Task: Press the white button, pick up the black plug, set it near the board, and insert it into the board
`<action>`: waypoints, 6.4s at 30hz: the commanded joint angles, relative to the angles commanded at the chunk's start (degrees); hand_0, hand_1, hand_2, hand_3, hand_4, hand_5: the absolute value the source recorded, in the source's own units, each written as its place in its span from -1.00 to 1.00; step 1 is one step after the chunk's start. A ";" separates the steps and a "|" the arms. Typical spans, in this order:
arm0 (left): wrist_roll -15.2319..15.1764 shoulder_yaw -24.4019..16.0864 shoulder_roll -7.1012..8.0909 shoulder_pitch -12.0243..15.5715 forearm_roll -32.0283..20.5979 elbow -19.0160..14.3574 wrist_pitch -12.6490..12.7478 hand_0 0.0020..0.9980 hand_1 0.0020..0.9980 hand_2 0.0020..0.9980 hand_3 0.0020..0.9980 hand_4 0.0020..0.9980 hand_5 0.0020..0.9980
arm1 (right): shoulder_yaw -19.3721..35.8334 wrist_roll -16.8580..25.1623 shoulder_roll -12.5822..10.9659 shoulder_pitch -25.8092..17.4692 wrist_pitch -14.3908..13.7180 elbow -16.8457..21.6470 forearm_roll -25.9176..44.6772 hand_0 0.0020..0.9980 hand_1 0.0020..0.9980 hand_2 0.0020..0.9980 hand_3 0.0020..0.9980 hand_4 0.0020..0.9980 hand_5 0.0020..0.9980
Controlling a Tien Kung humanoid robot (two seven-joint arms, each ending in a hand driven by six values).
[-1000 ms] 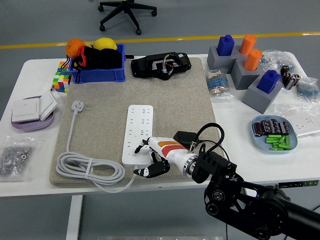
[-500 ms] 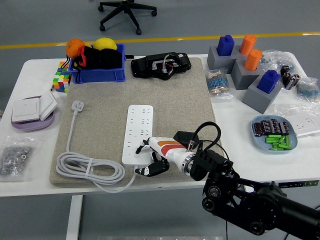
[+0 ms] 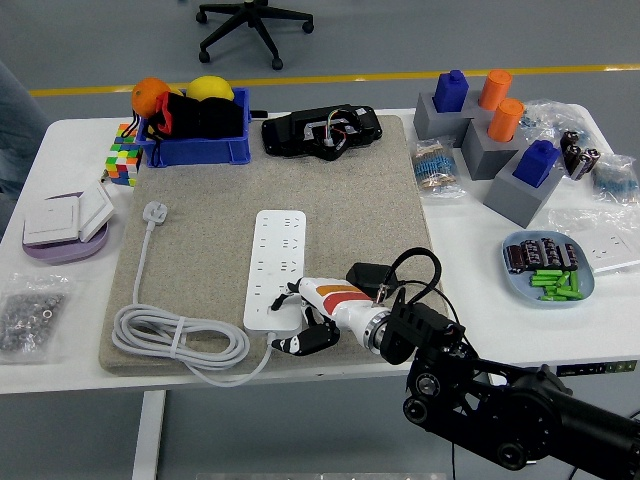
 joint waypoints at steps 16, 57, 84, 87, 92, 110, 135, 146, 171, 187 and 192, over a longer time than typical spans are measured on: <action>0.02 -0.16 -0.09 0.16 0.08 0.00 0.05 0.25 0.26 0.27 0.39 0.12 -0.20 | 7.33 0.23 -0.41 -1.07 -0.50 8.68 -4.61 -1.00 -0.97 -0.72 0.29 0.73 -0.24; -0.06 -0.49 -0.50 0.18 0.51 0.00 0.12 0.25 0.26 0.27 0.38 0.11 -0.21 | 26.28 10.31 -5.16 -13.09 0.19 3.52 -8.27 0.66 0.63 0.61 0.56 0.92 -0.53; -0.08 0.04 -0.57 0.21 0.54 0.00 -0.03 0.25 0.26 0.27 0.38 0.11 -0.22 | 25.36 11.80 -5.46 -14.10 -1.12 0.91 -6.40 0.53 0.53 0.52 0.04 0.91 -0.55; -0.11 0.08 -0.58 0.22 0.41 0.00 -0.01 0.25 0.26 0.27 0.38 0.11 -0.22 | 25.18 11.97 -5.34 -14.01 -1.28 0.37 -6.28 0.49 0.50 0.49 0.02 0.90 -0.58; -0.12 -0.04 -0.61 0.24 0.34 0.00 0.04 0.25 0.26 0.27 0.38 0.11 -0.22 | 25.06 12.34 -5.26 -13.84 -1.58 -0.35 -6.19 0.42 0.40 0.39 -0.01 0.87 -0.60; -0.15 -0.13 -0.65 0.14 0.32 0.00 0.10 0.25 0.26 0.27 0.38 0.11 -0.22 | 25.17 12.29 -5.49 -13.76 -2.00 0.90 -6.76 0.32 0.30 0.27 -0.07 0.82 -0.66; -0.17 -0.08 -0.65 0.08 0.06 0.00 0.11 0.25 0.26 0.27 0.39 0.11 -0.22 | 23.82 14.19 -5.05 -13.13 -3.46 -2.22 -7.04 0.18 0.21 0.20 -0.13 0.72 -0.85; -0.16 -0.15 -0.71 0.12 0.12 0.00 0.13 0.25 0.26 0.27 0.38 0.12 -0.21 | 23.62 14.42 -5.02 -13.15 -2.54 -2.29 -6.01 -0.09 -0.07 -0.03 -0.18 0.60 -1.00; -0.15 -0.21 -0.64 0.12 0.11 0.00 0.13 0.25 0.26 0.27 0.39 0.12 -0.21 | 23.86 12.52 -5.52 -12.55 -1.68 6.26 -4.51 -0.13 -0.20 -0.15 -0.14 0.53 -1.00; -0.05 0.20 -0.32 0.00 -0.29 0.00 0.06 0.25 0.26 0.27 0.39 0.12 -0.21 | 17.03 11.30 -1.86 -5.04 -1.14 5.01 -3.06 -0.13 -0.21 -0.16 -0.09 0.53 -1.00; -0.02 0.31 -0.21 -0.11 -0.15 0.00 -0.01 0.25 0.26 0.27 0.39 0.12 -0.21 | 15.02 11.41 -1.00 -3.41 -1.11 3.37 -2.36 -0.13 -0.21 -0.16 -0.09 0.53 -1.00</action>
